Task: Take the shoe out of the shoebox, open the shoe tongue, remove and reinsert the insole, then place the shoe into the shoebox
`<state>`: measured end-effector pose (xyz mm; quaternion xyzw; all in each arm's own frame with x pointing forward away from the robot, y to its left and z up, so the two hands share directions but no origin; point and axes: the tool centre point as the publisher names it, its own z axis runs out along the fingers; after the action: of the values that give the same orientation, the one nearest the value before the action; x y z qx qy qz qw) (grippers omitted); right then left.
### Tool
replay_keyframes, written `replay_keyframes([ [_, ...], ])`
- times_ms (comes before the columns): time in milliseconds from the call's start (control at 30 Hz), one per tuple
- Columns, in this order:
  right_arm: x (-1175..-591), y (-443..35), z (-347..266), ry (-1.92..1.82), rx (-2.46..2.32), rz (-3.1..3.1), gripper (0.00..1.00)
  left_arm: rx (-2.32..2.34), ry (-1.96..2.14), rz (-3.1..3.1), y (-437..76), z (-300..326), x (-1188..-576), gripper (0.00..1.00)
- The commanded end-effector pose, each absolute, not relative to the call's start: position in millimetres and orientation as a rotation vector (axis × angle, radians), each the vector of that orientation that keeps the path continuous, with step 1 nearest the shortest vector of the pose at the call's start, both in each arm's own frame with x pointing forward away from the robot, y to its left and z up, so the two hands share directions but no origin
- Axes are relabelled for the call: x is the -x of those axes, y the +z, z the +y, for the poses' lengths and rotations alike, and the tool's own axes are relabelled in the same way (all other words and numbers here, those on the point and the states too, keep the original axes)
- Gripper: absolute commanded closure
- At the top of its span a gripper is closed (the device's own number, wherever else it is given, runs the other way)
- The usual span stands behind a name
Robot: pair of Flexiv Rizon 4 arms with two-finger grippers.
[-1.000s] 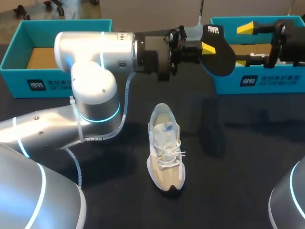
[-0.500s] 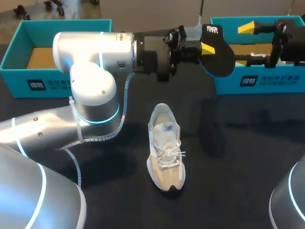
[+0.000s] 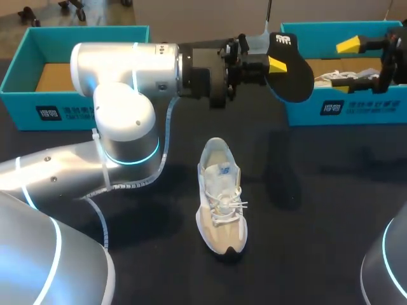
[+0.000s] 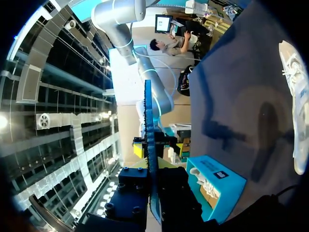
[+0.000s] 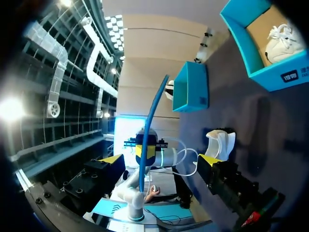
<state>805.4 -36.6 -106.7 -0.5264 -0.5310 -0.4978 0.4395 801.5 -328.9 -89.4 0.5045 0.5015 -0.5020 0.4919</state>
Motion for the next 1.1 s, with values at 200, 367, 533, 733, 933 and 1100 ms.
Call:
replay_keyframes([
  [200, -806, -114, -56, -1.219, 1.327, -1.302, 0.00, -1.226, -1.216, 1.218, -89, -330, -801, 1.00],
  [367, -806, -114, -56, -1.219, 1.327, -1.302, 0.00, -1.193, -1.326, 1.369, -87, -331, -793, 1.00],
  [533, -806, -114, -56, -1.219, 1.327, -1.302, 0.00, -1.066, -1.550, 1.684, -74, -327, -777, 1.00],
  [733, -806, -114, -56, -1.219, 1.327, -1.302, 0.00, -0.849, -1.725, 1.944, -66, -317, -771, 1.00],
  [933, -806, -114, -56, -1.219, 1.327, -1.302, 0.00, -0.707, -1.878, 2.173, -68, -310, -767, 1.00],
  [1100, -806, -114, -56, -1.219, 1.327, -1.302, 0.00, -0.392, -2.082, 2.323, -69, -314, -765, 1.00],
])
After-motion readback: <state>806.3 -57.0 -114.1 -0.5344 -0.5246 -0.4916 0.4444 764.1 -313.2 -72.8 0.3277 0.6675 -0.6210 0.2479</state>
